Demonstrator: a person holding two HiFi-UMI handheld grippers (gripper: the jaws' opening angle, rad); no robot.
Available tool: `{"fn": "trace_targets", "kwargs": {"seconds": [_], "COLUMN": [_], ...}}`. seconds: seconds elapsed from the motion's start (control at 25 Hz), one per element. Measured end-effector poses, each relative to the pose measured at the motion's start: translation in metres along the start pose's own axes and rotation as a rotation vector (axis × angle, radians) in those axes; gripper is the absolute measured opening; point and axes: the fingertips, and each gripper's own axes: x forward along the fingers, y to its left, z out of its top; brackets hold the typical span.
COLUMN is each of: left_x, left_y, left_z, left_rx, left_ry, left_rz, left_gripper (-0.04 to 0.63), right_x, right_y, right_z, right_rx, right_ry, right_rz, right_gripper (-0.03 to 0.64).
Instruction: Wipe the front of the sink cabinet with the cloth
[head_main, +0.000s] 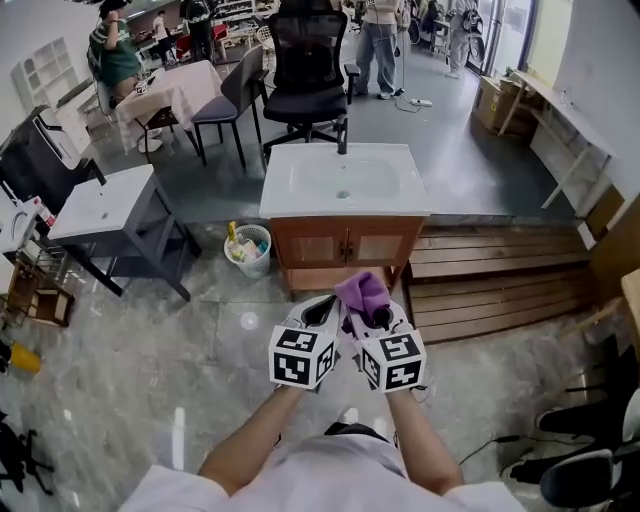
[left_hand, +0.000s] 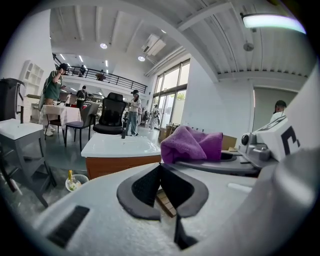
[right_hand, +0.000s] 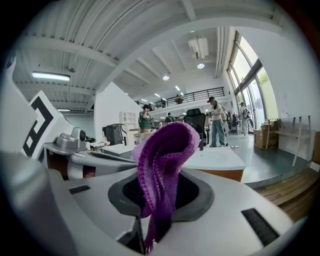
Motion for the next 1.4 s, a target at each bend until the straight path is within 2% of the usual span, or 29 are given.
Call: {"fn": "trace_targets", "kwargs": {"seconds": [0.28, 0.68, 0.96, 1.4], "left_x": [0.052, 0.075, 0.091, 0.142], "left_y": [-0.002, 0.01, 0.041, 0.119], "left_z": [0.015, 0.019, 0.017, 0.001], "left_rx": [-0.003, 0.018, 0.014, -0.006], "left_ry": [0.004, 0.002, -0.01, 0.009], "left_rz": [0.037, 0.097, 0.112, 0.125], "left_gripper": [0.006, 0.006, 0.006, 0.006], "right_x": [0.023, 0.052, 0.085, 0.174], "right_y": [-0.047, -0.072, -0.072, -0.082], "right_z": [-0.001, -0.002, -0.002, -0.015], "right_rx": [0.015, 0.022, -0.008, -0.025], "right_ry": [0.016, 0.01, 0.004, 0.004], "right_rz": [0.042, 0.093, 0.118, 0.135], "right_gripper": [0.087, 0.087, 0.087, 0.087]}}
